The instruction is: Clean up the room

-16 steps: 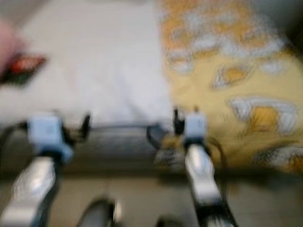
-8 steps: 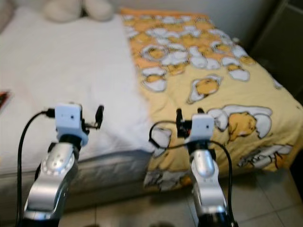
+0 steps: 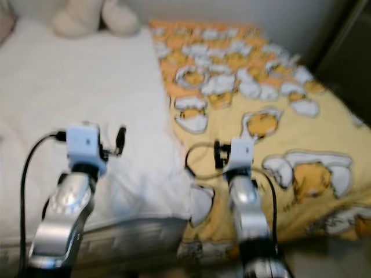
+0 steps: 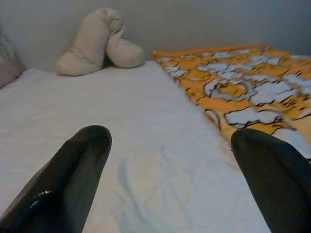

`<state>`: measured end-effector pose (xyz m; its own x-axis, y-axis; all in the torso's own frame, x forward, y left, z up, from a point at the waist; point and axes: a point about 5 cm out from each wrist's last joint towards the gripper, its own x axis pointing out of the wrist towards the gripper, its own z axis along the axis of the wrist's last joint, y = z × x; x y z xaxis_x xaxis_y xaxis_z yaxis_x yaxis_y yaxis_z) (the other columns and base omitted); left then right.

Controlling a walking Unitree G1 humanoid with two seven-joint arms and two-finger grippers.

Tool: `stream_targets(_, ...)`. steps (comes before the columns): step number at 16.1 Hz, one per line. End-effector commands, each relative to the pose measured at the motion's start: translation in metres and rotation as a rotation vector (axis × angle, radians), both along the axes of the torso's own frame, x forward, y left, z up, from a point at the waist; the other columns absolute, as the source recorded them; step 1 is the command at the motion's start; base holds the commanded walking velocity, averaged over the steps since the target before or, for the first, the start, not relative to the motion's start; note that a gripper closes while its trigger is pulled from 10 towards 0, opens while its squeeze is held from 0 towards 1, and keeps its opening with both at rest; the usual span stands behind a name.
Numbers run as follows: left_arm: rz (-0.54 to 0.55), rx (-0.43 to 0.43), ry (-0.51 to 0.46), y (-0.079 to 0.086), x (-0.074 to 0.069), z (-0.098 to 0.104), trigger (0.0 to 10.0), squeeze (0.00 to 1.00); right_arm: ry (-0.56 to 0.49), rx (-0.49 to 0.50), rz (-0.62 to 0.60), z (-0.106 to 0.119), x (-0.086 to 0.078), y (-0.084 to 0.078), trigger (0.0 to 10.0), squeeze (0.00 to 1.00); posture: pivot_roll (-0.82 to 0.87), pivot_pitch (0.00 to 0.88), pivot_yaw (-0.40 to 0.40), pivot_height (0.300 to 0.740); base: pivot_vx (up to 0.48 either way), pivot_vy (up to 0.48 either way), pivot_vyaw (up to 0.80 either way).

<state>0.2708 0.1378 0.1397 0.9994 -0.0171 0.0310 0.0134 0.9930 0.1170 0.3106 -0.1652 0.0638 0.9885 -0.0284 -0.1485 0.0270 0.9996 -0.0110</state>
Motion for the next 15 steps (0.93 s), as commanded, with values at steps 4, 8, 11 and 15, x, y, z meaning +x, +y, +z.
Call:
stream_targets(4, -0.105, 0.009, 0.014, 0.0, -0.021, 0.006, 10.0, 0.0, 0.114, -0.044, -0.054, -0.025, 0.0, -0.011, 10.0, 0.0, 0.13, 0.08, 0.015, 0.711, 0.0, 0.0, 0.0)
stream_targets(8, -0.176, 0.059, 0.076, 0.008, -0.06, 0.016, 10.0, 0.0, 0.192, -0.069, -0.055, -0.036, 0.007, -0.005, 10.0, 0.0, 0.26, 0.245, 0.075, 0.711, 0.0, 0.0, 0.0)
stream_targets(11, -0.211, 0.06, 0.114, 0.007, -0.078, 0.017, 10.0, 0.0, 0.249, -0.082, -0.07, -0.039, 0.01, -0.005, 10.0, 0.0, 0.28, 0.298, 0.094, 0.711, 0.0, 0.0, 0.0)
stream_targets(15, -0.436, 0.089, 0.125, -0.011, -0.098, 0.023, 10.0, 0.0, 0.286, -0.03, -0.011, -0.037, 0.016, 0.005, 0.0, 0.0, 0.3, 0.322, 0.098, 0.711, 0.0, 0.0, 0.0)
